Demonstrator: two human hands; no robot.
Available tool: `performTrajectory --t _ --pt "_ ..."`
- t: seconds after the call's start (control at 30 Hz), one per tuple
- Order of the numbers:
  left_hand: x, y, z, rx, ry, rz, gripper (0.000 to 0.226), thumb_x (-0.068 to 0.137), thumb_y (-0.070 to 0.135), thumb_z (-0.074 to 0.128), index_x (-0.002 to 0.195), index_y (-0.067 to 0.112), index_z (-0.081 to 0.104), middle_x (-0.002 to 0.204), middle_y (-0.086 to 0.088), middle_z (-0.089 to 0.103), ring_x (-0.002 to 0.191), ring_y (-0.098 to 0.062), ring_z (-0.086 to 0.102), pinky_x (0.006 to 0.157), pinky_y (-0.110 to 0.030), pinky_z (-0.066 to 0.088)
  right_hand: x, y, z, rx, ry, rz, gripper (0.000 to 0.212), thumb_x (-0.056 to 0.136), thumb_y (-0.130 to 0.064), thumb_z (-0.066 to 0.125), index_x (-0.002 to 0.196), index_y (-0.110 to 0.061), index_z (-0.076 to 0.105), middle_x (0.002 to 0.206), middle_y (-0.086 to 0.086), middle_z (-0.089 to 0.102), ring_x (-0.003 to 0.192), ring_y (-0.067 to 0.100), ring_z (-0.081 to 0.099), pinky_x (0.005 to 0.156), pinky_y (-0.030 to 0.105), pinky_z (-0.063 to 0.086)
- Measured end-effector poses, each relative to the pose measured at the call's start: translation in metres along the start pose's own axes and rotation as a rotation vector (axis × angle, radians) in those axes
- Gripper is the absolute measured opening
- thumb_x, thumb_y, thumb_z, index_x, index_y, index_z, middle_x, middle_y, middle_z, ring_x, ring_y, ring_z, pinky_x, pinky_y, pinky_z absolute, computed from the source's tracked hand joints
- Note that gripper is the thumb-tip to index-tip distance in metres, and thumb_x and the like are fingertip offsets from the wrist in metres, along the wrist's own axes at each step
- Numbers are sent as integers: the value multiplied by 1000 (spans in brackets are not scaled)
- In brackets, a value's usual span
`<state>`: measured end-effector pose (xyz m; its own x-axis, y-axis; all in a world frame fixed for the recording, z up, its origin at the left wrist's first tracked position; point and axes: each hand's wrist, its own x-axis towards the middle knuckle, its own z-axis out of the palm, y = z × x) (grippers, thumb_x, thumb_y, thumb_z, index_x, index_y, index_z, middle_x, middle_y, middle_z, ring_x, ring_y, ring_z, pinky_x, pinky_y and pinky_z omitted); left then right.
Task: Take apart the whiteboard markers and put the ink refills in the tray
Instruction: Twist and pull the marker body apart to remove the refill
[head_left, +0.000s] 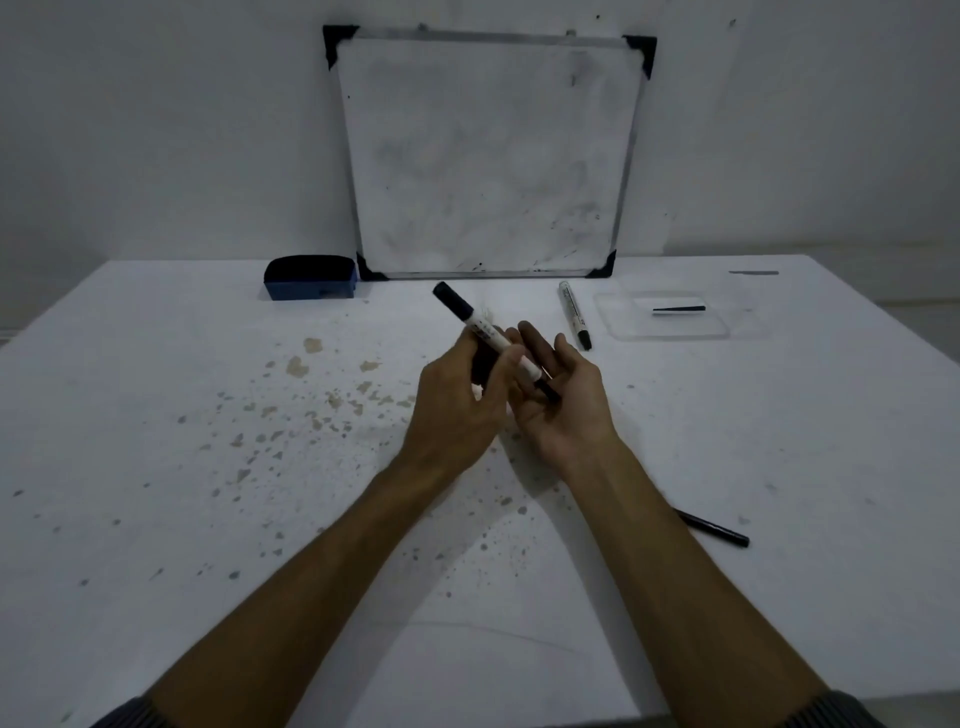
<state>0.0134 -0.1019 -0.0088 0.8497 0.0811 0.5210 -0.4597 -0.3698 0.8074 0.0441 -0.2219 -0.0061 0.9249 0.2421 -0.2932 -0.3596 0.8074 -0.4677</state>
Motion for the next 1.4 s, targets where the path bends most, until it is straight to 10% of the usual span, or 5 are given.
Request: performTrajectory --t 0.2,0.37,0.83,1.4 --pt "-8 -5 4 -17 0 -8 14 101 24 62 115 20 62 103 6 74 97 -1 72 86 -15 55 -7 4 5 57 -13 27 41 107 -29 46 109 2 73 106 20 75 72 27 78 54 27 60" --pt "-5 -7 1 -85 42 -128 9 102 29 59 108 23 63 96 11 74 89 2 72 77 -18 59 -5 0 4 -113 -24 16 45 104 -36 48 111 0 73 105 18 76 88 28 76 88 37 61" --pt "16 -30 -46 -253 236 -402 29 110 31 41 95 14 58 85 -3 67 66 -7 63 61 -24 55 -4 -2 -2 -766 -19 -159 22 100 -4 56 112 -4 75 84 9 65 64 13 57 59 25 46" --pt "1 -55 -41 844 -235 -64 38 109 32 40 97 7 66 85 -7 53 70 -19 49 62 -31 37 5 -9 -27 -1501 233 -671 21 97 -28 66 114 -20 75 106 0 74 81 7 67 78 20 51"
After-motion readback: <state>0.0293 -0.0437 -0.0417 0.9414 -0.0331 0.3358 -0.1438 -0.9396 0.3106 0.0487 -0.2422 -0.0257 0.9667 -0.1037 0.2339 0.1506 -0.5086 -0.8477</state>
